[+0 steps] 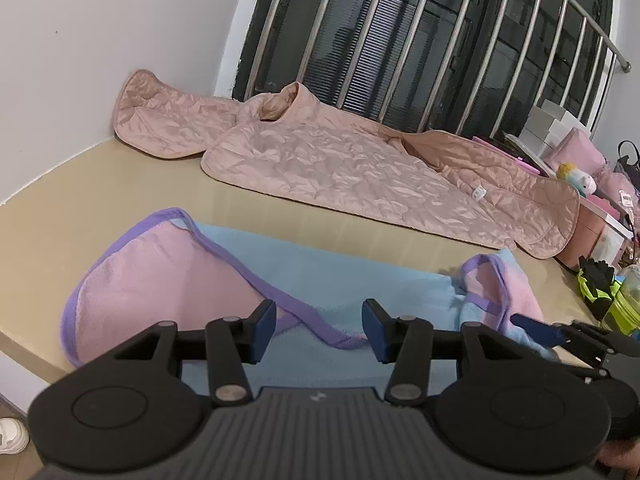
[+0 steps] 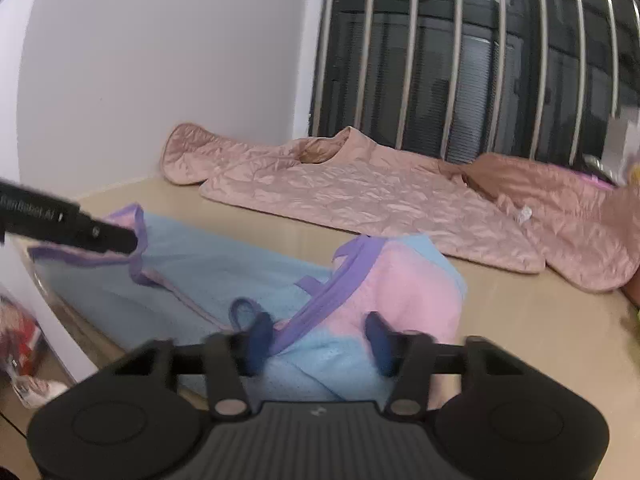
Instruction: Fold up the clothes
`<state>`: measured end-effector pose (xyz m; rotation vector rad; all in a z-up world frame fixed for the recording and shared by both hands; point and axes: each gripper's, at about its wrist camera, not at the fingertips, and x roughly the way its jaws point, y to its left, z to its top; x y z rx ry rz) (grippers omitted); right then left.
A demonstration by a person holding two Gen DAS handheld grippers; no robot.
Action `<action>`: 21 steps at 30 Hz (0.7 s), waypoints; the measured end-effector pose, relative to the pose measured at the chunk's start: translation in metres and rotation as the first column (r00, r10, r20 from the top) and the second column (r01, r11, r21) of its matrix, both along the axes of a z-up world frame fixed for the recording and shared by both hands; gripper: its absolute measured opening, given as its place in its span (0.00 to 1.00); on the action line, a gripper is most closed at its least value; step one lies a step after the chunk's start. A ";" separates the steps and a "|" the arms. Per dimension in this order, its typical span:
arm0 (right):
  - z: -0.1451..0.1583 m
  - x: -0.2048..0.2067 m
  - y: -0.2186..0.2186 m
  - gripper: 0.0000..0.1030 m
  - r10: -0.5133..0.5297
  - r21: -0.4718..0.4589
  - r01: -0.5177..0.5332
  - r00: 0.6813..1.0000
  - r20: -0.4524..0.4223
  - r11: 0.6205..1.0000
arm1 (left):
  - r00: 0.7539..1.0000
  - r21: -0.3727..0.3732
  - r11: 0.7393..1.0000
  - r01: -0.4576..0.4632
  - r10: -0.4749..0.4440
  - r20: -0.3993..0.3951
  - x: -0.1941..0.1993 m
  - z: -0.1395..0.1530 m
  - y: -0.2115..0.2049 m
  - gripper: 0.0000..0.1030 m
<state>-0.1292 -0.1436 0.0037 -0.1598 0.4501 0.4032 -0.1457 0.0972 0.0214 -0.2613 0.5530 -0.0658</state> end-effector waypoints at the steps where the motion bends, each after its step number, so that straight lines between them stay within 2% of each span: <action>1: 0.002 0.003 -0.003 0.11 -0.011 0.016 0.011 1.000 -0.010 1.000 | 1.000 0.000 1.000 0.002 -0.002 0.001 0.000 0.000 -0.001 0.47; 3: 0.009 0.003 -0.015 0.09 -0.002 0.084 0.006 0.999 -0.039 0.996 | 1.000 0.004 1.000 0.011 -0.011 0.005 0.000 0.001 -0.003 0.47; 6: 0.020 -0.003 -0.032 0.09 -0.009 0.138 0.012 1.000 -0.024 0.990 | 1.000 0.012 1.000 0.010 -0.010 0.008 -0.002 0.001 -0.004 0.47; 8: 0.031 -0.010 -0.045 0.09 0.021 0.178 -0.020 1.000 -0.006 0.984 | 1.000 0.011 1.000 0.005 -0.005 0.008 -0.001 0.001 -0.003 0.47; 11: 0.044 -0.023 -0.057 0.09 0.099 0.189 -0.097 0.995 0.003 0.977 | 1.000 0.009 1.000 -0.001 0.001 0.006 -0.001 0.001 -0.001 0.47; 13: 0.041 -0.023 -0.058 0.10 0.127 0.166 -0.120 0.991 -0.031 0.979 | 1.000 0.009 1.000 0.000 0.000 0.002 0.000 -0.001 -0.002 0.47; 17: 0.020 -0.020 -0.043 0.21 0.180 0.090 -0.170 0.975 -0.129 0.981 | 1.000 0.016 1.000 0.008 -0.008 -0.008 0.000 -0.004 -0.003 0.47; 19: 0.019 -0.027 -0.034 0.32 0.212 0.049 -0.208 0.972 -0.100 0.977 | 1.000 0.025 1.000 0.004 -0.004 -0.002 -0.002 -0.002 -0.003 0.47; 21: 0.024 -0.033 -0.031 0.37 0.237 0.031 -0.235 0.969 -0.074 0.971 | 1.000 0.043 0.999 -0.019 0.018 0.013 -0.005 0.002 0.001 0.47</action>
